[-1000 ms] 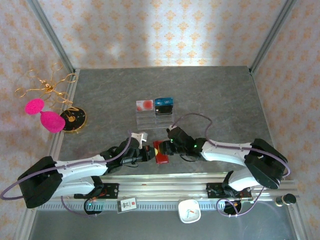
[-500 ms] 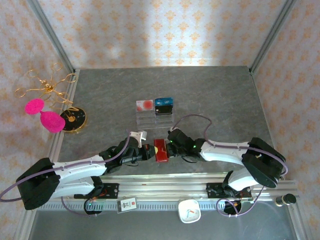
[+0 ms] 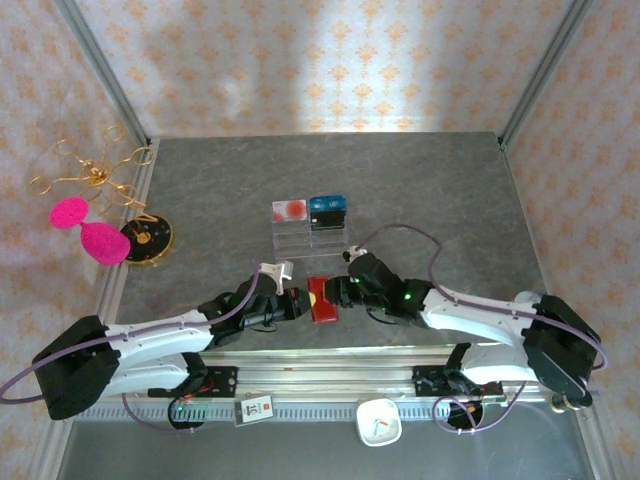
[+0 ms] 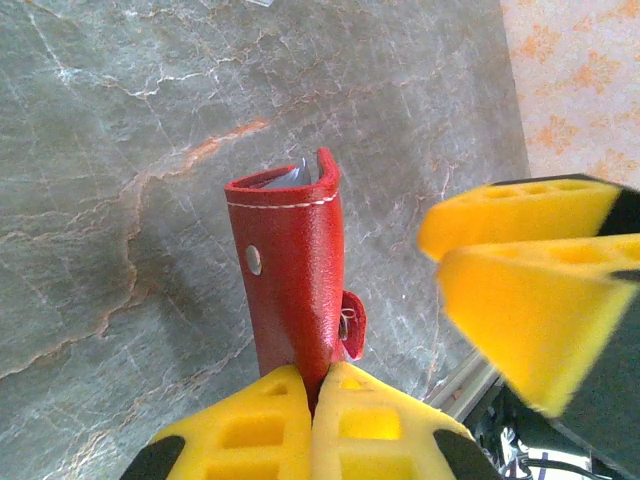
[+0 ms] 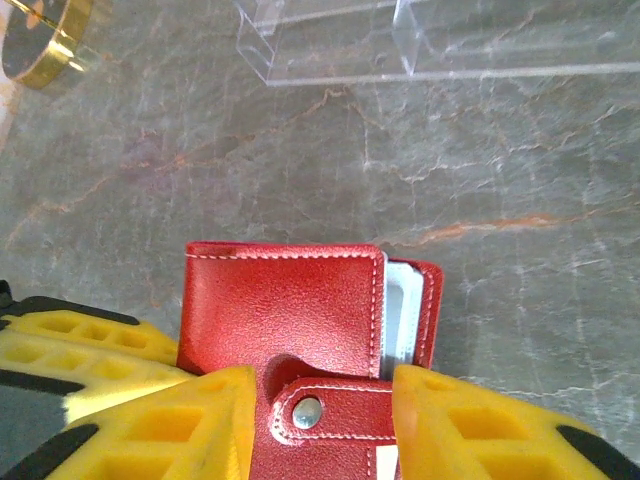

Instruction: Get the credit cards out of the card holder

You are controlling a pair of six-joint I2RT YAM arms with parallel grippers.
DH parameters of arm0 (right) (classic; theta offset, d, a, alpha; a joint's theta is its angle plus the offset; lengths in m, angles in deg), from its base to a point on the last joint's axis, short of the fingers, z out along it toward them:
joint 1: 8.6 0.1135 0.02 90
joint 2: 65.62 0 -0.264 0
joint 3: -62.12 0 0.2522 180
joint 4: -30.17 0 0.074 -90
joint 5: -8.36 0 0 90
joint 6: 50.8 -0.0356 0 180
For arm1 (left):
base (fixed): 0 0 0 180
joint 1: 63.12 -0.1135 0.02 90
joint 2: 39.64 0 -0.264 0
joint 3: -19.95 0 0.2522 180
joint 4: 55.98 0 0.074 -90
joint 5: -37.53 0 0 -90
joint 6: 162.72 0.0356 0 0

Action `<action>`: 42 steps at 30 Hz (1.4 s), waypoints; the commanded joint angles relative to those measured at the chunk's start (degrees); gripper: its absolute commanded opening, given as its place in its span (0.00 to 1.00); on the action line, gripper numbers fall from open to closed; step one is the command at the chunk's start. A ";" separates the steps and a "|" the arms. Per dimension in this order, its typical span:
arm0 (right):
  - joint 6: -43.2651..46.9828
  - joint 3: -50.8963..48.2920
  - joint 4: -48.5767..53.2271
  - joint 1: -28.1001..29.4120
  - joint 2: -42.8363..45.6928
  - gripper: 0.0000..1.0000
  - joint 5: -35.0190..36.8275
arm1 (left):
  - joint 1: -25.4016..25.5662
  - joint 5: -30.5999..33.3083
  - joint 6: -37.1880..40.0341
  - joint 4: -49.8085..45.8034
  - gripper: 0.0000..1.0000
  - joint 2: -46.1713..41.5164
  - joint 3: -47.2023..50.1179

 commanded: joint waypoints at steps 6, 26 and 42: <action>-3.76 2.59 -1.05 0.71 -2.97 0.41 -2.26 | -0.52 2.30 -1.63 5.25 0.00 -0.76 -1.31; -2.14 4.84 5.63 1.22 -8.50 0.05 3.52 | -0.52 2.94 -2.32 6.49 0.00 -1.85 -0.59; -4.05 -0.96 6.61 0.46 -5.68 0.00 12.42 | -4.24 -0.72 -2.42 8.14 0.00 -1.38 5.12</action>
